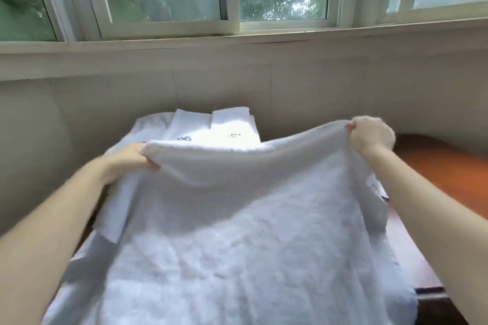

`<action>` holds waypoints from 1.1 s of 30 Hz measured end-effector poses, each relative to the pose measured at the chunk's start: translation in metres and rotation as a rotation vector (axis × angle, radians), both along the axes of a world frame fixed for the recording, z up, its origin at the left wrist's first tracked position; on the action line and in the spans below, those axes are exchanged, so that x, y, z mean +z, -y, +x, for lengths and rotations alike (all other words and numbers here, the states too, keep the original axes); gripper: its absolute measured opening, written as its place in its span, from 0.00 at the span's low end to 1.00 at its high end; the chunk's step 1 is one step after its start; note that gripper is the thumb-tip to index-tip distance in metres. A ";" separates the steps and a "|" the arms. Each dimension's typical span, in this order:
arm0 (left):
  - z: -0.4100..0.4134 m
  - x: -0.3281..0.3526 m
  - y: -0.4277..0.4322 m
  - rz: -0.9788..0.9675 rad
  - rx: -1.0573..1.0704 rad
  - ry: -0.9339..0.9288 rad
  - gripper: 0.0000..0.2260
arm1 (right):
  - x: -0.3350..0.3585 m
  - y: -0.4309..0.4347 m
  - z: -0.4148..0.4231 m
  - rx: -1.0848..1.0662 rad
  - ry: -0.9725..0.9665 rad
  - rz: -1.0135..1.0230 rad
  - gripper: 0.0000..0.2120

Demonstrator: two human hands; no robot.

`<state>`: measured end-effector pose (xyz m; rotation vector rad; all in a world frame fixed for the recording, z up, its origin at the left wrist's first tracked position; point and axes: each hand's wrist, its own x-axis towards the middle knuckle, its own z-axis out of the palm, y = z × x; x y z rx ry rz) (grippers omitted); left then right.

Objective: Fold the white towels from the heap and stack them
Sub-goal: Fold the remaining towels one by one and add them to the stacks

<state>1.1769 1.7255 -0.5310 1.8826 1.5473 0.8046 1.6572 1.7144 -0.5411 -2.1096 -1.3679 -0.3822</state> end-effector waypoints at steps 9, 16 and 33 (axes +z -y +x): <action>-0.005 -0.070 -0.089 -0.089 0.139 -0.398 0.11 | -0.085 -0.093 0.014 -0.219 -0.113 -0.116 0.18; -0.007 -0.101 -0.096 0.495 0.572 -0.730 0.13 | -0.106 -0.116 0.016 -0.145 -0.053 -0.097 0.19; -0.038 -0.168 0.038 0.213 0.668 0.151 0.21 | -0.173 0.037 -0.008 -0.139 -0.150 0.053 0.16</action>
